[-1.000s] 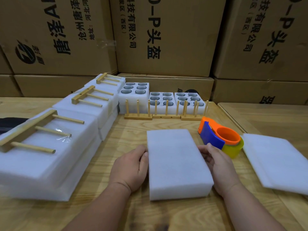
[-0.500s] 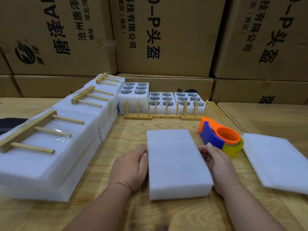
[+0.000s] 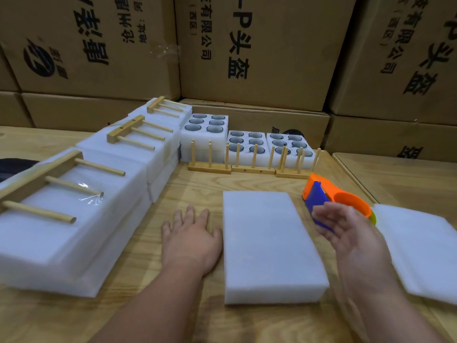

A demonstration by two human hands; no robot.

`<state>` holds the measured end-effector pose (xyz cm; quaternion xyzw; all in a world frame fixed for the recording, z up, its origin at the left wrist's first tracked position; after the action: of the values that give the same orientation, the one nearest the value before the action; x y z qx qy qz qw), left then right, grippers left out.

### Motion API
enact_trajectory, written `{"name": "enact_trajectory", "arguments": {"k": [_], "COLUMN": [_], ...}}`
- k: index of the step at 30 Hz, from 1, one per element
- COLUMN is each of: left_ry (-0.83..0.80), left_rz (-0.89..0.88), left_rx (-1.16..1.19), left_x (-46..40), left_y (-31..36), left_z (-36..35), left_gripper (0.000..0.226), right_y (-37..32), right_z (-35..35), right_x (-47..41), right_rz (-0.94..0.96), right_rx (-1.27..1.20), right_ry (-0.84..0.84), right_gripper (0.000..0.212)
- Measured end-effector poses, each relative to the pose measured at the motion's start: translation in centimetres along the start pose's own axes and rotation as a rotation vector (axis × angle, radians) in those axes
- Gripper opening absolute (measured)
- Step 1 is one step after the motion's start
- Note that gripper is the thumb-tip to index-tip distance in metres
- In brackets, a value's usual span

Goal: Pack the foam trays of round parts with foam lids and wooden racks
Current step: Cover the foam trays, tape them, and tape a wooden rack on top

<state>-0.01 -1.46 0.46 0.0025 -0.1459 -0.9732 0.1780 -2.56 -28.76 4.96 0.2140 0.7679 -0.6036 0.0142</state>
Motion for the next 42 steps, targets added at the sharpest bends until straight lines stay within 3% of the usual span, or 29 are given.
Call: {"name": "enact_trajectory", "arguments": {"k": [6, 8, 13, 20, 27, 32, 35, 42], "left_ry": [0.042, 0.051, 0.057, 0.065, 0.061, 0.063, 0.066, 0.059], "left_rz": [-0.012, -0.016, -0.021, -0.035, -0.02, -0.017, -0.019, -0.014], "left_rx": [-0.027, -0.018, -0.006, 0.01, 0.008, 0.021, 0.02, 0.021], "left_x": [0.0, 0.1, 0.0, -0.4, -0.7, -0.8, -0.9, -0.8], "left_y": [0.1, 0.1, -0.1, -0.2, -0.1, -0.2, -0.2, 0.0], "left_z": [-0.3, -0.2, -0.4, -0.8, -0.8, -0.9, -1.0, -1.0], "left_gripper": [0.068, 0.068, 0.07, 0.074, 0.074, 0.076, 0.076, 0.077], "right_y": [-3.8, -3.6, -0.5, 5.1, 6.7, 7.1, 7.3, 6.7], "right_z": [-6.5, -9.7, -16.6, -22.4, -25.9, -27.3, -27.8, -28.5], "right_x": [-3.4, -5.5, -10.6, -14.0, -15.6, -16.3, -16.2, -16.1], "right_rz": [0.16, 0.188, 0.235, 0.21, 0.304, 0.232, 0.204, 0.361], "right_rx": [0.349, 0.451, 0.788, 0.991, 1.225, 1.355, 1.417, 1.494], "right_ry": [-0.299, -0.4, -0.579, -0.644, -0.737, -0.803, -0.84, -0.73], "right_gripper": [0.018, 0.007, 0.002, 0.003, 0.038, 0.02, 0.021, 0.023]}}
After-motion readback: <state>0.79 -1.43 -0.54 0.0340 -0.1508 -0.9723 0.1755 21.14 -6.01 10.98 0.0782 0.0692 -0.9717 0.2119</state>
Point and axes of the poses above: each hand's wrist, its own x-axis away from the middle knuckle, its own z-axis out of the back of the hand, y = z × x, the point moved 1 cm from there along -x, towards the middle knuckle, and after that the axes turned 7 degrees about z, right-handed, at the moved point
